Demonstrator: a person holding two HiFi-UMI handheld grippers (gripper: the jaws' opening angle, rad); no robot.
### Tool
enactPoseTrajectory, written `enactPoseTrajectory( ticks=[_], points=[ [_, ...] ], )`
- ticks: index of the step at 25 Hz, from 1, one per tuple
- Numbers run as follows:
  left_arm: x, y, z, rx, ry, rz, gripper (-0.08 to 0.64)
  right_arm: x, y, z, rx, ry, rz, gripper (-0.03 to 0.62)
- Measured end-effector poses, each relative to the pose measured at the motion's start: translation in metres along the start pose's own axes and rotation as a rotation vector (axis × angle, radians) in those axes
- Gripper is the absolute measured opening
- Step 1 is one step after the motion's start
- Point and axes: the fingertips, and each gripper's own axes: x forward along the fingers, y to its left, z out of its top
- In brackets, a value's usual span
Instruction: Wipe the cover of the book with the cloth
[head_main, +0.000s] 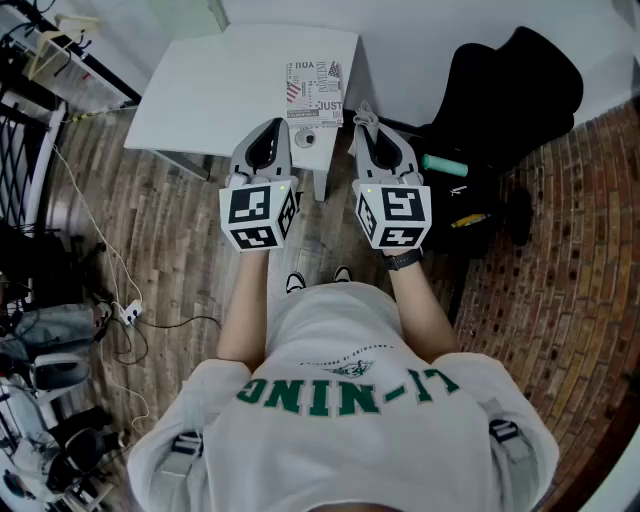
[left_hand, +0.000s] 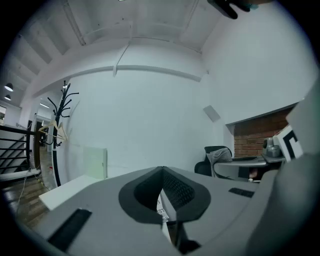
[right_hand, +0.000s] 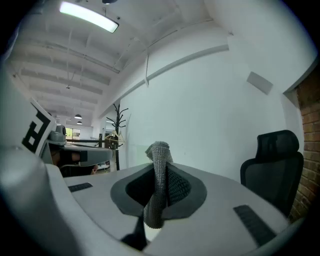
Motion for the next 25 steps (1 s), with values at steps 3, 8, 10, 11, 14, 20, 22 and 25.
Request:
enactPoseTrajectory(
  ticks=[3, 8, 10, 11, 14, 20, 22, 25],
  points=[
    [0.006, -0.012, 0.001, 0.006, -0.01, -0.007, 0.012, -0.002, -0.012, 0.0, 0.063, -0.016, 0.009, 0.04],
    [0.014, -0.029, 0.001, -0.045, -0.029, 0.001, 0.011, -0.006, -0.037, -0.003, 0.059, -0.018, 0.007, 0.041],
    [0.016, -0.037, -0.002, -0.032, -0.025, 0.014, 0.011, -0.008, -0.047, -0.01, 0.054, -0.006, 0.011, 0.041],
    [0.016, -0.04, -0.004, -0.024, -0.022, 0.016, 0.011, -0.008, -0.052, -0.013, 0.057, 0.001, 0.017, 0.041],
    [0.011, -0.036, -0.012, -0.037, -0.012, 0.045, 0.011, -0.001, -0.053, -0.027, 0.091, 0.046, 0.067, 0.041],
    [0.012, -0.01, -0.032, -0.084, 0.029, 0.117, 0.011, 0.02, -0.048, -0.056, 0.127, 0.126, 0.136, 0.041],
    [0.022, -0.002, -0.039, -0.091, 0.041, 0.116, 0.011, 0.031, -0.05, -0.063, 0.132, 0.136, 0.136, 0.041],
    [0.052, 0.018, -0.046, -0.095, 0.047, 0.094, 0.011, 0.062, -0.054, -0.071, 0.137, 0.147, 0.127, 0.041]
  ],
)
